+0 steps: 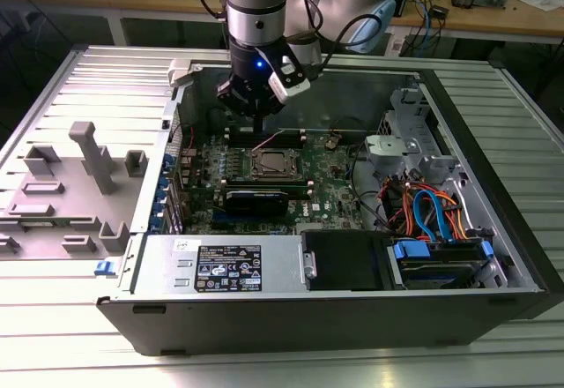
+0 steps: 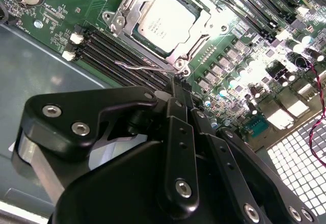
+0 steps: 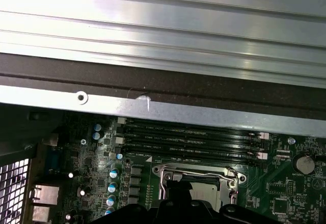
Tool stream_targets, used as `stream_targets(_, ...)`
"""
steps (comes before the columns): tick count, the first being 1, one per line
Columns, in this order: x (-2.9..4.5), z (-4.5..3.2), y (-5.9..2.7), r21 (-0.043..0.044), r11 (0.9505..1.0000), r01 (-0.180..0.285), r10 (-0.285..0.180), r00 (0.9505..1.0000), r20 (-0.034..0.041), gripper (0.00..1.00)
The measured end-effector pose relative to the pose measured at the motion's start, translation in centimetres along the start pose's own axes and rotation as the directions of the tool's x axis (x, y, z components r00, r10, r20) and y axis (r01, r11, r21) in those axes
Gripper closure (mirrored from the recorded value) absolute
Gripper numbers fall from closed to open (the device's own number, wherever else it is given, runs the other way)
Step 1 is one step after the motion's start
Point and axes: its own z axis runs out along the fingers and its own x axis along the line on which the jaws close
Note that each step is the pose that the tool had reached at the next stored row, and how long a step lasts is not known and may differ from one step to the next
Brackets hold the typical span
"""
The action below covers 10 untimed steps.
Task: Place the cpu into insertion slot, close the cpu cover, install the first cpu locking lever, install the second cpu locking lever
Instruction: 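Install the first cpu locking lever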
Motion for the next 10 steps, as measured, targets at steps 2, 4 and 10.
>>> stream_targets(2,-0.03,0.01,0.00,0.0003,1.0000,0.000,0.000,1.0000,0.0001,0.89)
stream_targets(4,-0.36,0.05,-0.02,0.0031,1.0000,0.000,0.000,1.0000,-0.0003,0.89)
stream_targets(10,-1.28,0.54,0.09,0.0067,1.0000,-0.007,0.007,1.0000,-0.0004,0.89)
